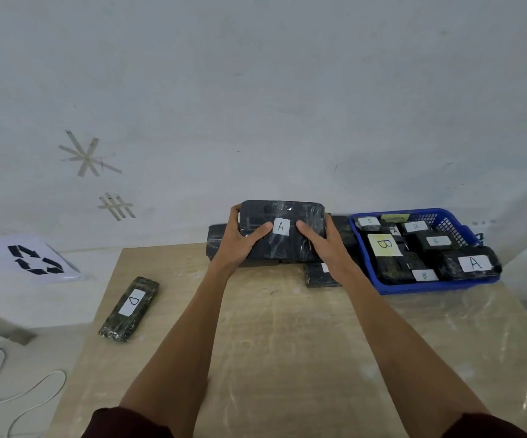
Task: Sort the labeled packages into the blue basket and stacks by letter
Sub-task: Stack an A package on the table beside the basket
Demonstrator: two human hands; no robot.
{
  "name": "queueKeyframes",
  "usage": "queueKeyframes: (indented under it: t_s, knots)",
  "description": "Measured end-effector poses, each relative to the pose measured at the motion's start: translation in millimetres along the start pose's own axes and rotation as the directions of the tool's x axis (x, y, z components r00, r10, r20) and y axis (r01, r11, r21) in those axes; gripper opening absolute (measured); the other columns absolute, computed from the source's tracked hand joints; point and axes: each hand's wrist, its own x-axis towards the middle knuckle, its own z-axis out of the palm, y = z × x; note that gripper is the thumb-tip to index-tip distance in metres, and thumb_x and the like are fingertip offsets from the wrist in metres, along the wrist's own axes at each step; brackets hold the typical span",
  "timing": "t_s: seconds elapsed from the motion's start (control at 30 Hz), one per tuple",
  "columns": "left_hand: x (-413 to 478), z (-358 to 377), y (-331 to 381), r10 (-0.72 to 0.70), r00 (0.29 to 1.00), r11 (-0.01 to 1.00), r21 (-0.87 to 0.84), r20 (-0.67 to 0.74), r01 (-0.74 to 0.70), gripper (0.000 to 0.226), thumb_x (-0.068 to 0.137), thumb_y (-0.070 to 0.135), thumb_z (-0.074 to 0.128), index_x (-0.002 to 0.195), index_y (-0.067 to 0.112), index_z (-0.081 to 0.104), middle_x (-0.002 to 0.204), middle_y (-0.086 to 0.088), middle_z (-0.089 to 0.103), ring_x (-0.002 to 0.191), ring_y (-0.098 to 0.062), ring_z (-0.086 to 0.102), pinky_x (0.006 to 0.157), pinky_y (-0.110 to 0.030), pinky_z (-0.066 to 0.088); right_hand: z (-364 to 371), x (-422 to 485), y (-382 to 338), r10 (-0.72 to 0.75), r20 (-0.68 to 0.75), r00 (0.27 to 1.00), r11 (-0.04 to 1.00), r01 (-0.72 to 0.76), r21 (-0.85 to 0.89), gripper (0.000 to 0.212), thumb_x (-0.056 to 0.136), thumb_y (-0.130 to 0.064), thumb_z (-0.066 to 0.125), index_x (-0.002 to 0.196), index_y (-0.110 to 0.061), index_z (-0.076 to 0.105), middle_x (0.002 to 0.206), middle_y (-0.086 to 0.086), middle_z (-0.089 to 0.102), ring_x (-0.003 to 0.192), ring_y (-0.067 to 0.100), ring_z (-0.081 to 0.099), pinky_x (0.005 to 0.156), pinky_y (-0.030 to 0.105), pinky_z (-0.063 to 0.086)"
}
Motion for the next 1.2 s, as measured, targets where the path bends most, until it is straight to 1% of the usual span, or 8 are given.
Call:
queueKeyframes:
  t_s: [0.13, 0.27, 0.43, 0.6, 0.73, 0.8, 1.0, 1.2]
  knots:
    - [4, -7, 1, -0.001, 0.999, 0.999, 0.032, 0.054, -0.001, 0.069, 0.086, 0.022, 0.080, 0.142, 0.026, 0.039, 0.122, 0.001, 0.066, 0.105, -0.008, 0.069, 0.082, -0.023, 0.058, 3, -3, -2, 0.186, 0.064, 0.980, 0.979, -0.191, 0.072, 0.062, 0.073, -0.055, 0.080, 0.127, -0.030, 0.062, 0.119, -0.002, 0.073, 0.114, 0.021, 0.067, 0.101, 0.057, 0.051]
    - [8, -12, 0, -0.051, 0.995, 0.993, 0.112, 0.091, 0.040, 0.068, 0.082, 0.034, 0.083, 0.139, 0.023, 0.048, 0.124, 0.002, 0.067, 0.114, -0.013, 0.066, 0.100, -0.038, 0.055, 8, -8, -11, 0.365, 0.113, 0.924, 0.898, -0.381, 0.222, 0.064, 0.080, -0.076, 0.058, 0.118, -0.025, 0.069, 0.118, 0.010, 0.073, 0.105, 0.027, 0.069, 0.088, 0.052, 0.057]
    - [3, -15, -5, -0.007, 0.990, 0.990, 0.139, 0.143, -0.013, 0.060, 0.088, 0.017, 0.078, 0.138, 0.024, 0.046, 0.125, 0.000, 0.061, 0.108, -0.007, 0.064, 0.085, -0.020, 0.056, 4, -11, -17, 0.472, 0.149, 0.869, 0.842, -0.495, 0.215, 0.065, 0.085, -0.077, 0.053, 0.118, -0.022, 0.067, 0.116, 0.013, 0.071, 0.103, 0.032, 0.068, 0.070, 0.047, 0.059]
    - [-2, -14, -12, -0.081, 0.985, 0.994, 0.089, 0.152, 0.068, 0.063, 0.090, 0.018, 0.075, 0.143, 0.030, 0.043, 0.133, 0.000, 0.057, 0.113, -0.009, 0.060, 0.079, -0.018, 0.056, 7, -6, -20, 0.350, 0.025, 0.936, 0.930, -0.351, 0.112, 0.033, 0.092, -0.051, 0.060, 0.114, -0.027, 0.059, 0.125, 0.007, 0.061, 0.112, 0.027, 0.060, 0.084, 0.049, 0.057]
    - [0, -13, -15, -0.284, 0.946, 0.957, -0.021, 0.154, 0.290, 0.088, 0.073, 0.054, 0.085, 0.146, 0.036, 0.040, 0.136, 0.005, 0.056, 0.122, -0.017, 0.059, 0.099, -0.043, 0.055, 6, -3, -18, 0.235, 0.009, 0.972, 0.971, -0.235, 0.043, 0.012, 0.095, -0.036, 0.058, 0.105, -0.029, 0.057, 0.128, 0.000, 0.054, 0.123, 0.024, 0.052, 0.090, 0.049, 0.057]
    - [2, -12, -13, -0.337, 0.926, 0.933, -0.072, 0.172, 0.353, 0.078, 0.074, 0.060, 0.080, 0.138, 0.032, 0.045, 0.136, 0.005, 0.054, 0.126, -0.019, 0.054, 0.107, -0.048, 0.049, 3, -3, -17, 0.183, 0.038, 0.982, 0.983, -0.183, 0.003, 0.006, 0.097, -0.029, 0.057, 0.102, -0.027, 0.055, 0.131, 0.002, 0.052, 0.126, 0.023, 0.050, 0.094, 0.049, 0.056]
    - [3, -3, -10, -0.342, 0.934, 0.930, -0.102, 0.105, 0.352, 0.036, 0.091, 0.049, 0.069, 0.123, 0.035, 0.059, 0.132, 0.000, 0.060, 0.119, -0.022, 0.060, 0.108, -0.050, 0.043, 8, -8, -23, 0.061, 0.066, 0.996, 0.988, -0.051, -0.144, 0.029, 0.096, -0.033, 0.065, 0.123, -0.029, 0.055, 0.123, -0.007, 0.057, 0.114, 0.011, 0.055, 0.093, 0.033, 0.048]
    - [4, 0, -9, -0.198, 0.980, 0.980, -0.007, 0.032, 0.198, 0.058, 0.063, 0.073, 0.080, 0.111, 0.044, 0.065, 0.131, -0.003, 0.063, 0.120, -0.024, 0.061, 0.108, -0.051, 0.047, 6, -3, -20, 0.042, 0.045, 0.998, 0.970, -0.030, -0.242, 0.068, 0.078, -0.062, 0.075, 0.131, -0.025, 0.053, 0.130, -0.004, 0.059, 0.122, 0.016, 0.055, 0.103, 0.033, 0.041]
